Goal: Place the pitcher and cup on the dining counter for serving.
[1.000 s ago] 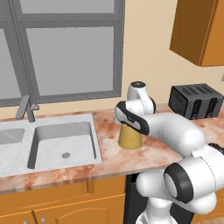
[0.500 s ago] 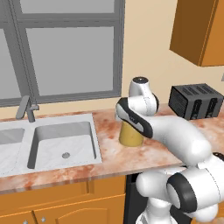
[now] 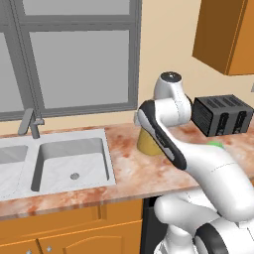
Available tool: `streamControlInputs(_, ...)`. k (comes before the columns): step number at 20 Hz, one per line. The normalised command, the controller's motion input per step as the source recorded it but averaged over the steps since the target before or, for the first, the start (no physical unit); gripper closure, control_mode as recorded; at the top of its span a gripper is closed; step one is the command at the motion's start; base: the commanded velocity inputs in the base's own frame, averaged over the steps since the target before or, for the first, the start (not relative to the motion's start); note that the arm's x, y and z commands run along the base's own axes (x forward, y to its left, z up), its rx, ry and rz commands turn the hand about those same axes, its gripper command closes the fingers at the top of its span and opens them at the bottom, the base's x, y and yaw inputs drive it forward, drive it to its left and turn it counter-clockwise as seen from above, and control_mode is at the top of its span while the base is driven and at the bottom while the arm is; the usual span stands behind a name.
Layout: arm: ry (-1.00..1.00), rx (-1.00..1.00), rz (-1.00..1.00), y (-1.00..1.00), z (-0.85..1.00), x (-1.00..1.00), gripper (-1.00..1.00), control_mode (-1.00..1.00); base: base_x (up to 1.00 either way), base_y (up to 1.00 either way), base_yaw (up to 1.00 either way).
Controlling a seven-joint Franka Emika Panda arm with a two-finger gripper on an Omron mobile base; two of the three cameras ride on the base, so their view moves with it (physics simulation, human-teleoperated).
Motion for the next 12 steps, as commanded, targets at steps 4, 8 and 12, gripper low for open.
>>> streamControlInputs(4, -0.17, 0.00, 0.02, 0.00, 0.61, -0.42, 1.00, -1.00, 0.00, 0.00, 0.00)
streamControlInputs(8, -0.14, 0.00, 0.00, -0.01, 0.44, -0.31, 1.00, -1.00, 0.00, 0.00, 0.00)
streamControlInputs(12, -0.03, 0.00, 0.01, -0.02, 0.08, -0.09, 1.00, 1.00, -0.39, -0.09, 0.19)
